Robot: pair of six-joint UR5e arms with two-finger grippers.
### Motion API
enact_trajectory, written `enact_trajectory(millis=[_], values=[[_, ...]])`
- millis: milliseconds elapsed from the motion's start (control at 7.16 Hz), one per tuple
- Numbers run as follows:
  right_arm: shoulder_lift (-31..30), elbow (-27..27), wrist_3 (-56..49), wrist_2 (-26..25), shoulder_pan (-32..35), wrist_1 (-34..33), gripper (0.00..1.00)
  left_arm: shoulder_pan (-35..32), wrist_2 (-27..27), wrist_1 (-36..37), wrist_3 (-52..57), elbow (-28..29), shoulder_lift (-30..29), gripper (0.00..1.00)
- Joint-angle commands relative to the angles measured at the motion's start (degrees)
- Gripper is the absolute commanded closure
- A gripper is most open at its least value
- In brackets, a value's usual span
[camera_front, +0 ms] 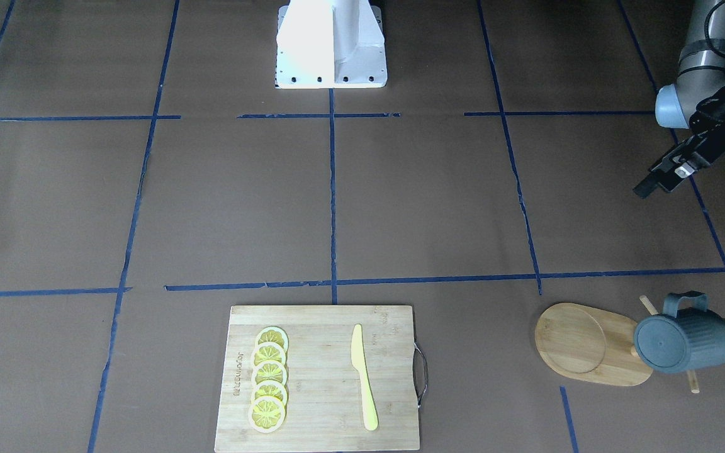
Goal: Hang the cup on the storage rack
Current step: 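Open the left gripper and pull it back from the hanging mug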
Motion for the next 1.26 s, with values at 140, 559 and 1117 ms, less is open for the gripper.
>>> enact_trajectory(millis=[140, 559, 1117], values=[[0.0, 0.1, 0.1, 0.1, -0.1, 0.0, 0.00, -6.9, -12.5, 19.2, 40.9, -0.7, 0.0, 0.00], [0.0, 0.1, 0.2, 0.2, -0.3, 0.0, 0.00, -10.7, -11.8, 35.1, 74.9, -0.8, 1.8, 0.00], [0.0, 0.2, 0.3, 0.5, -0.4, 0.0, 0.00, -13.2, -2.8, 52.2, 105.7, -1.5, 3.1, 0.00]])
